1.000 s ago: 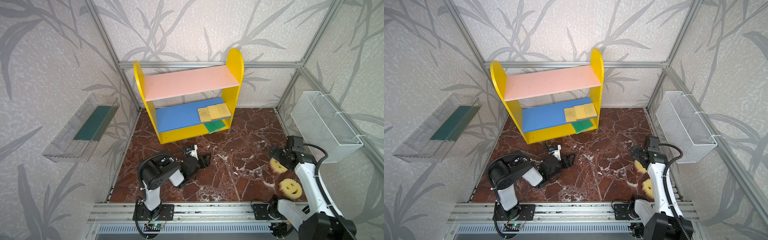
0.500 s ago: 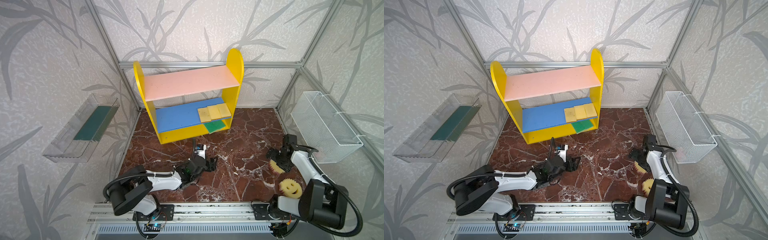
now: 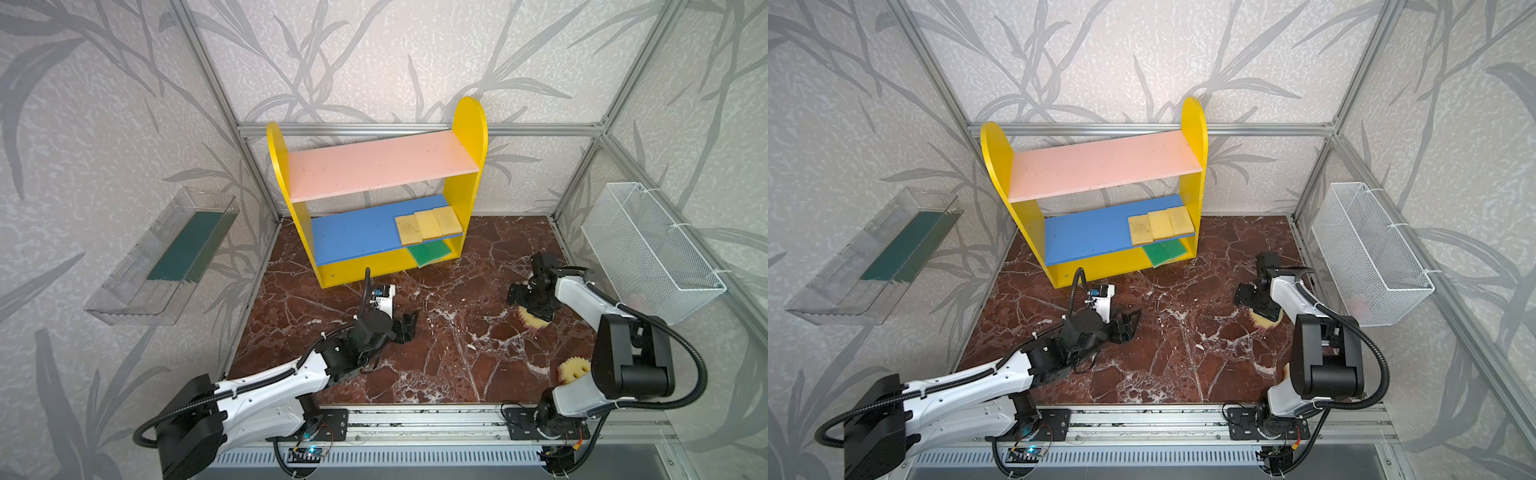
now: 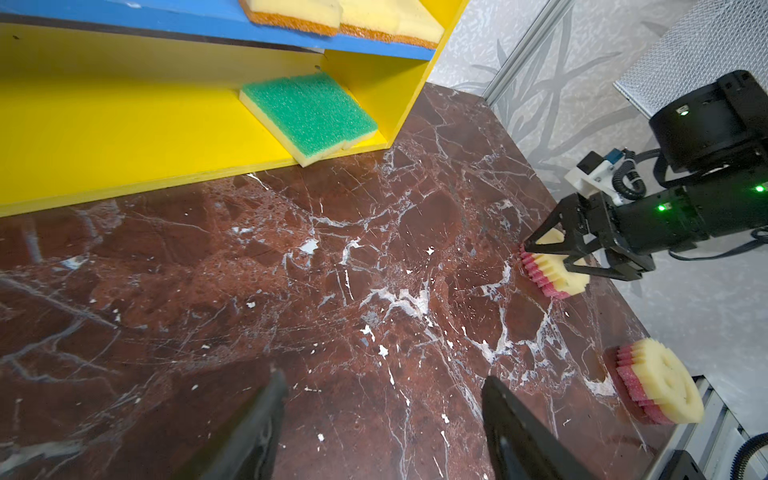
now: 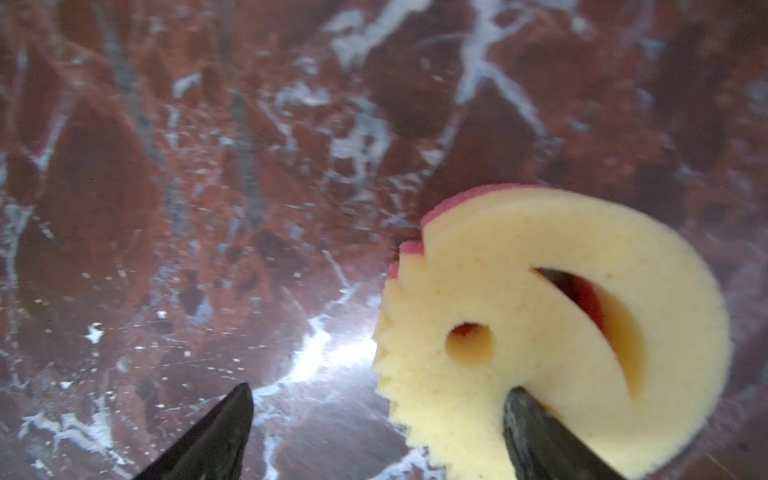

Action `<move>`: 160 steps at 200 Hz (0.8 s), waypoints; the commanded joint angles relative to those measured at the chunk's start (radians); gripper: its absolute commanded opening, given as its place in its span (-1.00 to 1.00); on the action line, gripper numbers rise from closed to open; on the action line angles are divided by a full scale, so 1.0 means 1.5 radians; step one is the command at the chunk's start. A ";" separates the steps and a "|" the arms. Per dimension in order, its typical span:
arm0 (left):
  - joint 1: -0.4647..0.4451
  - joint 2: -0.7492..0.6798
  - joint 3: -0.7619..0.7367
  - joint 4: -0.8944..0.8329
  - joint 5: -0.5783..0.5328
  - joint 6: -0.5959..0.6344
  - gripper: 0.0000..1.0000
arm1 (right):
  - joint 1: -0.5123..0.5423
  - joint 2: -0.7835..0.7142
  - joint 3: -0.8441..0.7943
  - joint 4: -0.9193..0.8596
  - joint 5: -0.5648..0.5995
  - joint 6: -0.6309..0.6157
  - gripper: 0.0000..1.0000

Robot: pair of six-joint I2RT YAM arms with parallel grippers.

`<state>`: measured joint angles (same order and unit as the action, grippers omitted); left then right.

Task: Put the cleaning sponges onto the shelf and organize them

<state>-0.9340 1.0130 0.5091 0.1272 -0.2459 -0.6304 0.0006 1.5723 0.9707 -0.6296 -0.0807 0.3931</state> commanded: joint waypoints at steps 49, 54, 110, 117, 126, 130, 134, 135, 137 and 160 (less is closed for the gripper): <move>0.019 -0.054 0.021 -0.132 -0.046 -0.005 0.52 | 0.234 0.113 0.127 0.003 -0.064 0.011 0.80; 0.022 -0.054 0.024 -0.137 -0.044 -0.006 0.52 | 0.245 0.114 0.133 0.004 -0.069 0.012 0.80; 0.085 -0.012 0.056 -0.141 0.013 -0.017 0.43 | 0.277 0.021 0.176 -0.019 -0.087 -0.003 0.81; 0.091 -0.001 0.064 -0.140 0.022 -0.016 0.41 | 0.272 0.007 0.177 -0.026 -0.084 -0.010 0.79; 0.099 0.012 0.072 -0.134 0.030 -0.015 0.38 | 0.258 -0.009 0.171 -0.030 -0.087 -0.015 0.68; 0.101 0.018 0.077 -0.132 0.032 -0.014 0.36 | 0.249 -0.015 0.167 -0.028 -0.090 -0.016 0.60; 0.102 0.023 0.081 -0.130 0.035 -0.013 0.35 | 0.239 -0.021 0.162 -0.027 -0.094 -0.015 0.51; 0.102 0.025 0.082 -0.129 0.035 -0.013 0.35 | 0.236 -0.022 0.160 -0.025 -0.095 -0.014 0.49; 0.103 0.027 0.084 -0.128 0.036 -0.013 0.34 | 0.230 -0.024 0.157 -0.023 -0.098 -0.014 0.42; 0.104 0.050 0.100 -0.117 0.043 -0.009 0.32 | 0.152 -0.039 0.118 0.014 -0.128 -0.012 -0.31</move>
<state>-0.7822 1.0630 0.6170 -0.0601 -0.2047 -0.6472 0.3305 1.5372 1.1931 -0.6212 -0.2325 0.3828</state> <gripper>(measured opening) 0.660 0.478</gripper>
